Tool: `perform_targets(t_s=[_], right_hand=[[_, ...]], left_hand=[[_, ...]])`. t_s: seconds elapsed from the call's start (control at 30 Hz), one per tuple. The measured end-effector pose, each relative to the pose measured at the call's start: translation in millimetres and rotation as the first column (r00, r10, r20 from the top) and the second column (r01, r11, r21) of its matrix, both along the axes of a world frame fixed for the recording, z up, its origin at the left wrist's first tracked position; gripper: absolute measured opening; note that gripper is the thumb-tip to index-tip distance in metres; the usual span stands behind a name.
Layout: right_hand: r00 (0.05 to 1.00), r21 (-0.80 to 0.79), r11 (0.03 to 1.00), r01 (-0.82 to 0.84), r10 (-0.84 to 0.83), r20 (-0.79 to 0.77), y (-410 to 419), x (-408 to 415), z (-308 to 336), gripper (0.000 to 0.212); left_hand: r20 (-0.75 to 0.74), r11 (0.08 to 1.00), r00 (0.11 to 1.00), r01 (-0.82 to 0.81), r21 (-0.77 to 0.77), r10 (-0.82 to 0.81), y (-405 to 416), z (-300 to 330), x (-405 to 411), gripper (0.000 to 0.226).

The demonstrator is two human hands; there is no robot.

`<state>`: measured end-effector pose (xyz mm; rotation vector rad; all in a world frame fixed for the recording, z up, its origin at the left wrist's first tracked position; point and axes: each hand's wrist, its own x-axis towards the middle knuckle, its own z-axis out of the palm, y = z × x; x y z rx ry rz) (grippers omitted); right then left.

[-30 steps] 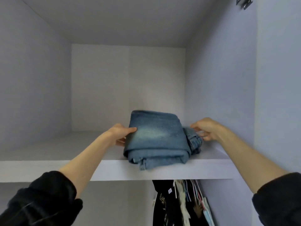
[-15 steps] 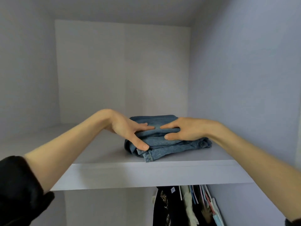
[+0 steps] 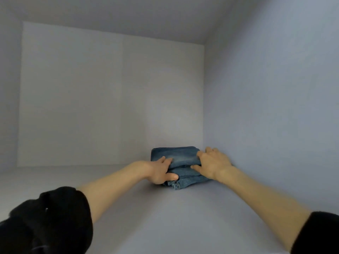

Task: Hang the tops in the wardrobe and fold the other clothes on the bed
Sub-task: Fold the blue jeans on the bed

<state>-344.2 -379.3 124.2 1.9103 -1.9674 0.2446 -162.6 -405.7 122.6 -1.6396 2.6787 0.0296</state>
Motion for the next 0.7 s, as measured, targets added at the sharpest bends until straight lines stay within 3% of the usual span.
perform_targets(t_s=[0.17,0.3,0.53,0.7], right_hand=[[0.994,0.096,0.992,-0.083,0.075,0.085,-41,-11,-4,0.047],[0.974,0.222,0.966,-0.136,0.089,0.208,-59,-20,-15,0.062],[0.914,0.172,0.959,-0.226,0.148,0.378,-28,-28,-24,0.065],[0.996,0.122,0.99,-0.067,0.059,0.067,55,-28,-25,0.061]], left_hand=[[-0.025,0.997,0.998,-0.051,0.06,0.053,-42,5,-5,0.079],[-0.093,0.995,0.991,-0.092,0.021,0.094,-47,-3,-6,0.075],[-0.053,0.99,0.996,-0.073,-0.12,0.067,-6,4,-4,0.06],[-0.133,0.975,0.985,0.085,-0.203,-0.114,66,7,-3,0.05]])
